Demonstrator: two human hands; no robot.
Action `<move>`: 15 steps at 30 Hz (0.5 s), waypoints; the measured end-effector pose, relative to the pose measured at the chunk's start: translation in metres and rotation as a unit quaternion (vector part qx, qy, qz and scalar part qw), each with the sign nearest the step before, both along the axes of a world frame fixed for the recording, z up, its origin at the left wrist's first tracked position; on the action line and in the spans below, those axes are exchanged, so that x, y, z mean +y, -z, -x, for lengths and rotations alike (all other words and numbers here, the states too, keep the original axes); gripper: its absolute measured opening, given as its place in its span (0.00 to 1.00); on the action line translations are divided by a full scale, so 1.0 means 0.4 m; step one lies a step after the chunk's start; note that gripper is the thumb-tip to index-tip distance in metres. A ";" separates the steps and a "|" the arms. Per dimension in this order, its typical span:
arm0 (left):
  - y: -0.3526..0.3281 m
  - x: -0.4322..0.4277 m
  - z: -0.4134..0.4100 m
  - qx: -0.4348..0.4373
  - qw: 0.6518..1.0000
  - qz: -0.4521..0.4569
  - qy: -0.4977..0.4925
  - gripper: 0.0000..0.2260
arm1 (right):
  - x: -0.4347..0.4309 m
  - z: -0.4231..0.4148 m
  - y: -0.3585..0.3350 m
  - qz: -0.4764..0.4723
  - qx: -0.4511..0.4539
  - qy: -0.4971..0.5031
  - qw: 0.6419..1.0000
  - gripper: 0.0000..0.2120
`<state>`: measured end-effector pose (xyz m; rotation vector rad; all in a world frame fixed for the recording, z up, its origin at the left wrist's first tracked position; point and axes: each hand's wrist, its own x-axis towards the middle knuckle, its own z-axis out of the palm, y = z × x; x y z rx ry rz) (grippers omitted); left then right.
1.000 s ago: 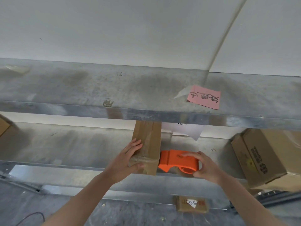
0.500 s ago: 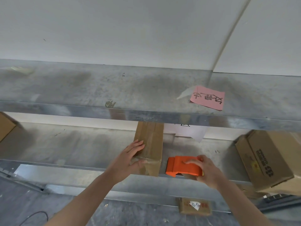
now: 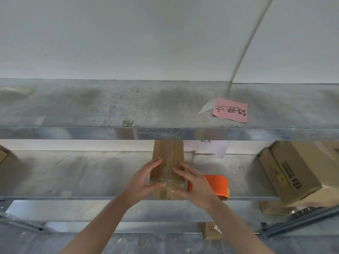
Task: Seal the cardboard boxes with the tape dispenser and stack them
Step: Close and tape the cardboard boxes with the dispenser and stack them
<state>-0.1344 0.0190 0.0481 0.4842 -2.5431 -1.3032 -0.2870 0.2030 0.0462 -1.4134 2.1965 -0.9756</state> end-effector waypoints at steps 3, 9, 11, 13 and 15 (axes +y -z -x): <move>-0.034 -0.069 -0.063 -0.043 0.998 -0.005 0.055 0.36 | 0.026 0.021 -0.018 0.011 -0.095 -0.010 0.995 0.32; -0.018 -0.149 -0.037 -0.054 0.986 0.090 0.130 0.34 | 0.025 0.084 -0.034 -0.043 -0.083 -0.027 0.995 0.35; -0.004 -0.143 -0.007 -0.038 0.988 0.042 0.142 0.31 | -0.001 0.079 -0.029 -0.046 -0.071 -0.040 0.996 0.32; 0.009 -0.138 0.005 -0.026 0.991 0.002 0.134 0.29 | -0.012 0.077 -0.019 -0.031 -0.082 -0.043 0.995 0.28; 0.016 -0.133 0.007 -0.015 0.991 -0.007 0.134 0.29 | -0.009 0.073 -0.016 -0.024 -0.120 -0.041 0.992 0.23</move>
